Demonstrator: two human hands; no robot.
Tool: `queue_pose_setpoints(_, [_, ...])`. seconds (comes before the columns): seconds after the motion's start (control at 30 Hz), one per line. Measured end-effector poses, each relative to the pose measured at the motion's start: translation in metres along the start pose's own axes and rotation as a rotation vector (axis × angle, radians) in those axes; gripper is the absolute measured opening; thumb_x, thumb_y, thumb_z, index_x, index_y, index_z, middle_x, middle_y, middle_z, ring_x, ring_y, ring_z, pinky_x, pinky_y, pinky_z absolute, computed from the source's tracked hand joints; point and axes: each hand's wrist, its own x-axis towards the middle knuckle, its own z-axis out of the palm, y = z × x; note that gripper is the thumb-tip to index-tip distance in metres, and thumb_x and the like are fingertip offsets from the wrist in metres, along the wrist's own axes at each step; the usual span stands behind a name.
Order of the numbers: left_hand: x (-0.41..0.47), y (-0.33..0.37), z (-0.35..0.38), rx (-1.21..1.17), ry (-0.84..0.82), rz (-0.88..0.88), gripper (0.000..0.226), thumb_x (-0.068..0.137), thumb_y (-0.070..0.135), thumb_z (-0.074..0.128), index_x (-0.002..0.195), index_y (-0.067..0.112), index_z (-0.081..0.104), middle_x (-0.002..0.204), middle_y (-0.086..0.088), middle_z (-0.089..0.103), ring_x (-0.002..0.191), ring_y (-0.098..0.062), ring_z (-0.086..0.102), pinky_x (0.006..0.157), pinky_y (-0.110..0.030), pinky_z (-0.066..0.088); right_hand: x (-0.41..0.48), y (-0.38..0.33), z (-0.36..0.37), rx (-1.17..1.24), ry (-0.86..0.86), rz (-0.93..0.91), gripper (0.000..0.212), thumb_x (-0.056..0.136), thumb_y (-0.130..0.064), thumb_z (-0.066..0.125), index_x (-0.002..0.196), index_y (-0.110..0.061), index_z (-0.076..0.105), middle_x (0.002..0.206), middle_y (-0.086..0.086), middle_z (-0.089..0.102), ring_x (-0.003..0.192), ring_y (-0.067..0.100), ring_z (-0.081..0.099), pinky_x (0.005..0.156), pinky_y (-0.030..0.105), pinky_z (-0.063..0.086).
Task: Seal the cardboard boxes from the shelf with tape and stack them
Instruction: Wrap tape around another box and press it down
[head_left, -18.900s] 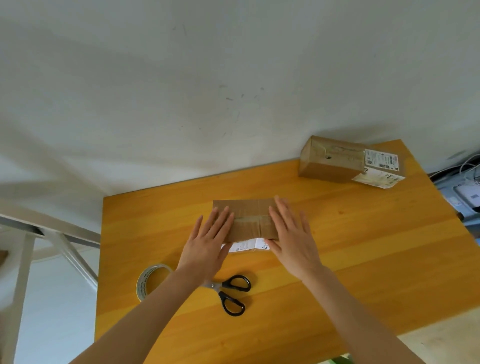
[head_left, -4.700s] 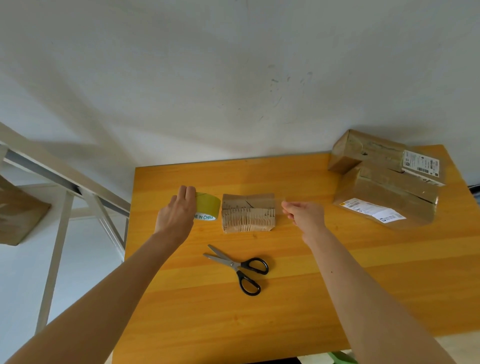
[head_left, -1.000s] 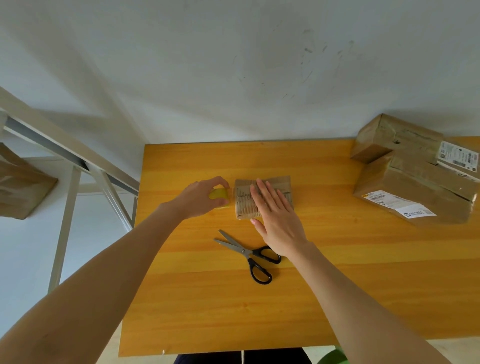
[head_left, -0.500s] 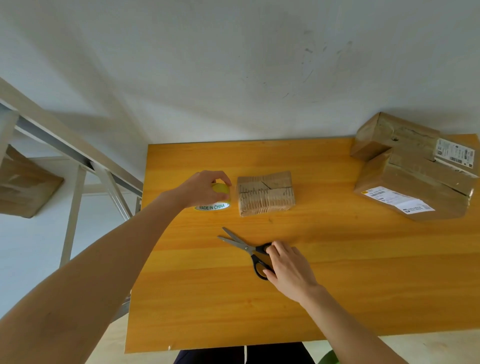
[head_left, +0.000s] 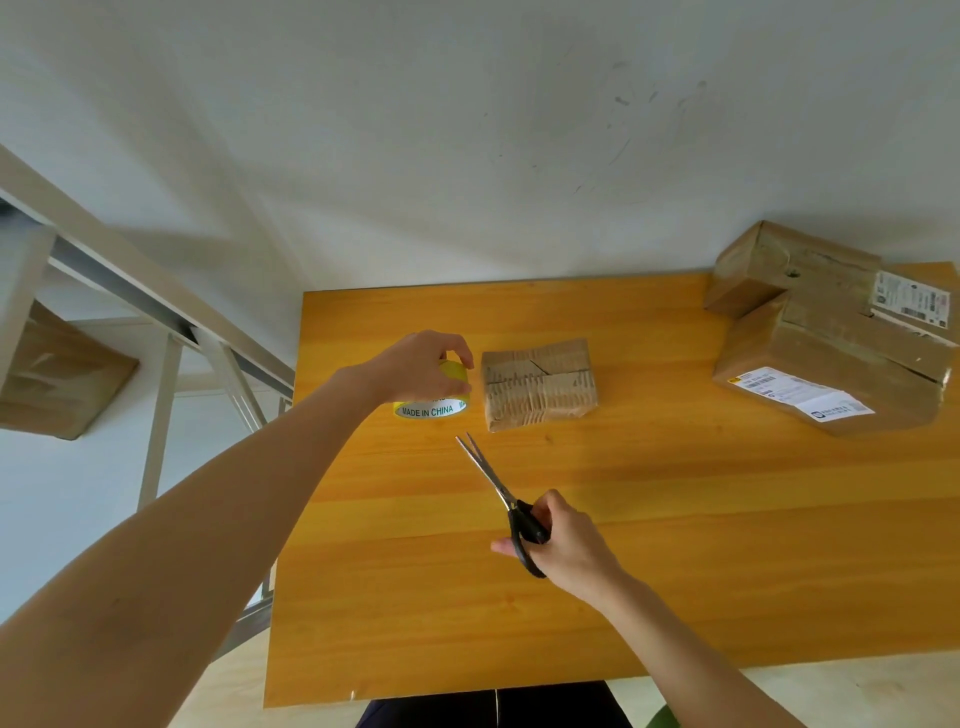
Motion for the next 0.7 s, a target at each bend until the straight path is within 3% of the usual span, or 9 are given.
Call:
queue_pose_setpoints(0.13, [0.002, 0.0, 0.002, 0.093, 0.003, 0.005, 0.032, 0.081, 0.034, 0.073, 0.109, 0.026, 0.062, 0.091, 0.008, 0.048, 0.086, -0.016, 0.049, 0.07, -0.027, 0.037, -0.001, -0.02, 0.008, 0.423, -0.099, 0.05, 0.059, 0.079, -0.057, 0.07, 0.096, -0.006, 0.045, 0.072, 0.004, 0.049, 0.061, 0.012, 0.051, 0.067, 0.039, 0.06])
queue_pose_setpoints(0.23, [0.002, 0.001, 0.004, 0.101, 0.008, 0.007, 0.033, 0.08, 0.035, 0.073, 0.11, 0.023, 0.062, 0.088, 0.013, 0.045, 0.089, -0.016, 0.048, 0.071, -0.027, 0.037, 0.004, -0.039, 0.008, 0.577, -0.11, 0.06, 0.075, 0.073, -0.061, 0.067, 0.11, 0.001, 0.049, 0.068, 0.004, 0.054, 0.061, 0.014, 0.054, 0.062, 0.039, 0.059])
queue_pose_setpoints(0.47, [0.004, 0.003, 0.004, 0.114, 0.005, -0.003, 0.032, 0.078, 0.035, 0.073, 0.107, 0.024, 0.063, 0.095, 0.007, 0.049, 0.096, -0.017, 0.051, 0.072, -0.028, 0.038, 0.023, -0.069, 0.004, 0.667, -0.089, 0.049, 0.057, 0.074, -0.06, 0.064, 0.096, -0.009, 0.052, 0.063, 0.004, 0.056, 0.056, 0.013, 0.055, 0.048, 0.033, 0.055])
queue_pose_setpoints(0.7, [0.006, 0.003, 0.005, 0.115, 0.006, -0.021, 0.029, 0.076, 0.036, 0.075, 0.099, 0.028, 0.057, 0.097, 0.006, 0.052, 0.099, -0.017, 0.054, 0.063, -0.024, 0.038, 0.03, -0.071, 0.011, 0.595, 0.064, 0.0, 0.049, 0.089, -0.045, 0.065, 0.097, 0.002, 0.053, 0.053, 0.001, 0.056, 0.046, 0.012, 0.052, 0.035, 0.025, 0.039])
